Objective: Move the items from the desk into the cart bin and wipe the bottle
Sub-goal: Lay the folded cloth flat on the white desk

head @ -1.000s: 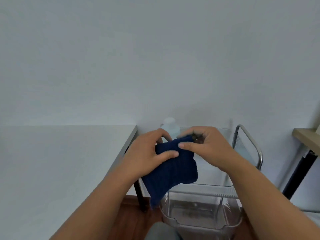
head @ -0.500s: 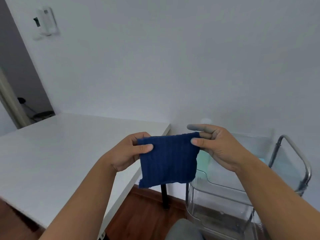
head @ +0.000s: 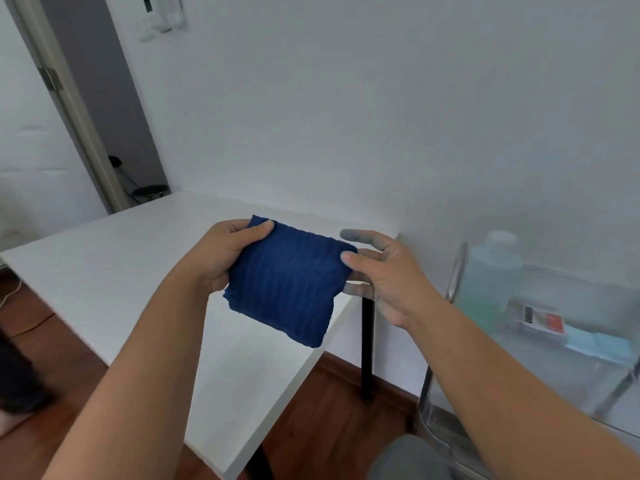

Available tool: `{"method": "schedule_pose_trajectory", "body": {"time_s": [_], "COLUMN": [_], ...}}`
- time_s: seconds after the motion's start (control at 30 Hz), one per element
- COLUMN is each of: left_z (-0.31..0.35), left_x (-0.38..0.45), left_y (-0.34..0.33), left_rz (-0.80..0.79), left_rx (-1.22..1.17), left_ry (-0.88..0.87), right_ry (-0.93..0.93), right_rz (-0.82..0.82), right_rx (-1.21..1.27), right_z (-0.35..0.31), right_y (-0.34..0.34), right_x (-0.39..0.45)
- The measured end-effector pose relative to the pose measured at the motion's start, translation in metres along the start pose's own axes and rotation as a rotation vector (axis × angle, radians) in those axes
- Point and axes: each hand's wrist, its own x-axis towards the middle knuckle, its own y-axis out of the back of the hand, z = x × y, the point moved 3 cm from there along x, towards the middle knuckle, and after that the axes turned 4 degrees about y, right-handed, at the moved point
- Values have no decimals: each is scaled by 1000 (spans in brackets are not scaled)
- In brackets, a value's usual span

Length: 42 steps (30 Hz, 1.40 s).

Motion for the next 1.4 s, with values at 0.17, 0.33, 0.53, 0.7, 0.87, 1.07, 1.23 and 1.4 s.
{"method": "schedule_pose_trajectory", "body": {"time_s": [0.17, 0.33, 0.53, 0.7, 0.87, 1.07, 1.23, 1.4], "left_z": [-37, -73, -101, -98, -123, -121, -118, -129], "left_x": [32, 86, 107, 82, 57, 58, 63, 67], "left_y": [13, -7, -30, -38, -40, -36, -30, -24], "left_rz": [-48, 27, 201, -5, -379, -505, -377, -335], "left_rx": [193, 422, 890, 1187, 1386, 1351, 1185, 1274], "left_ry": [224, 259, -21, -391, -109, 70, -12, -27], "right_ry": [-129, -135, 34, 137, -172, -203, -54, -119], "right_rz": [104, 298, 457, 225, 20, -55, -19, -32], "right_rx": [19, -148, -677, -1080, -1223, -1294, -1289, -1382], "right_z": [54, 89, 115, 134, 153, 142, 133, 137], "right_y": [4, 28, 49, 29, 34, 45, 29, 26], "right_x": [18, 44, 44, 23, 19, 24, 29, 31]}}
